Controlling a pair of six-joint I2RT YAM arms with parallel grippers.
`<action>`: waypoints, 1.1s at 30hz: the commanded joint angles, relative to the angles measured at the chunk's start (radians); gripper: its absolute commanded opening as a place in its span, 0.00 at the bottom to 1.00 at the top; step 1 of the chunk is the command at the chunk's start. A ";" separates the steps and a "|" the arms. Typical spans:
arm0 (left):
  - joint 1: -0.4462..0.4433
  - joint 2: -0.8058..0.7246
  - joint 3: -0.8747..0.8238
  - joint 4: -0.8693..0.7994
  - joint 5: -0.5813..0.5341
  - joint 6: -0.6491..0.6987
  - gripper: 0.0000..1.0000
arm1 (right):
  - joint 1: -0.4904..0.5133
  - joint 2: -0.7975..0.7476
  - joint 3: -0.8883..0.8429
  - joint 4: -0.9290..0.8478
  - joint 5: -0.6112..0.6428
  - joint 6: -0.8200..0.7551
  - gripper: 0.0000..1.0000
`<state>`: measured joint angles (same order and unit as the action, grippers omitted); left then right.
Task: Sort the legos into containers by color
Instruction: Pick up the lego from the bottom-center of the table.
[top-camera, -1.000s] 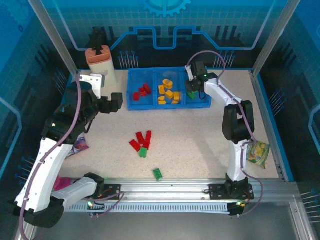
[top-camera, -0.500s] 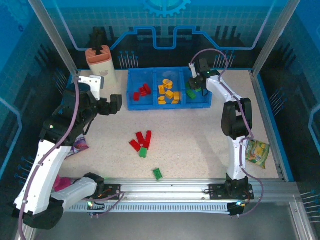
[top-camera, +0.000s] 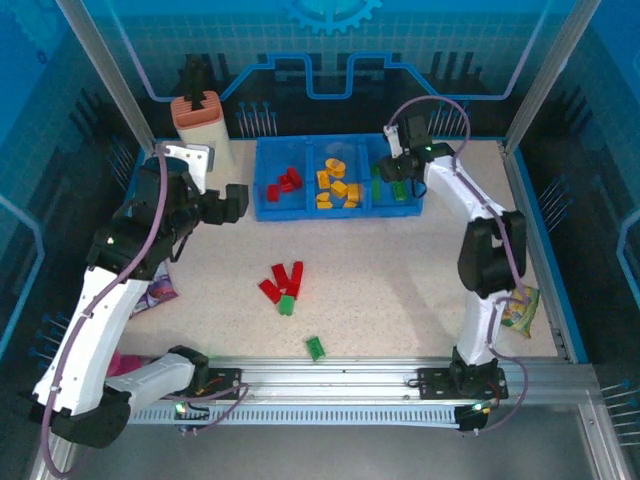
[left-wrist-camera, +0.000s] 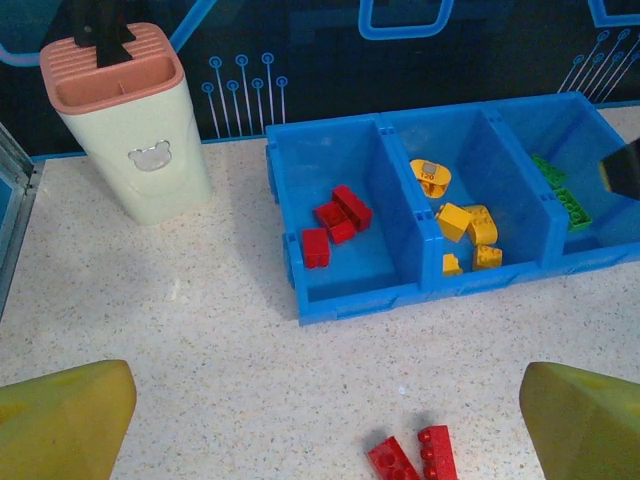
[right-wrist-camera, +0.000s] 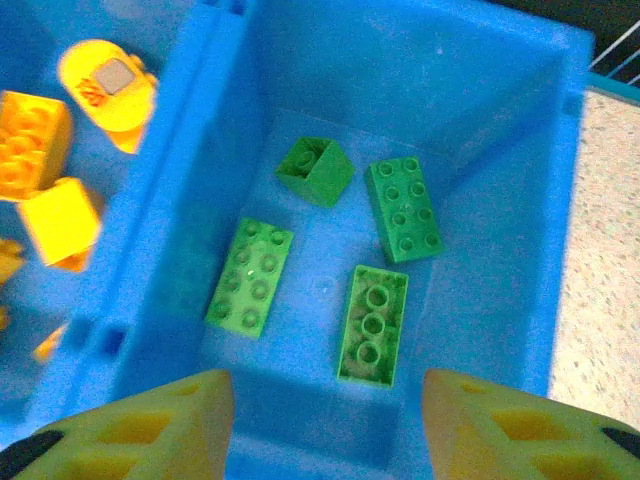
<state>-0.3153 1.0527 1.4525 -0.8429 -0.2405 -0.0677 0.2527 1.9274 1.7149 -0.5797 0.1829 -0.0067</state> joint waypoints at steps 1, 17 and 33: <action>0.009 -0.022 0.012 0.024 -0.030 0.041 0.99 | 0.080 -0.190 -0.111 -0.035 0.013 0.088 0.57; 0.030 -0.055 -0.077 0.111 -0.011 0.051 0.99 | 0.899 -0.482 -0.562 -0.252 0.123 0.958 0.82; 0.030 -0.109 -0.150 0.134 -0.017 0.043 1.00 | 1.072 -0.128 -0.474 -0.187 -0.046 0.981 0.72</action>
<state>-0.2962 0.9615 1.3155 -0.7334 -0.2642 -0.0238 1.3087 1.7760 1.2064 -0.7692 0.1776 0.9771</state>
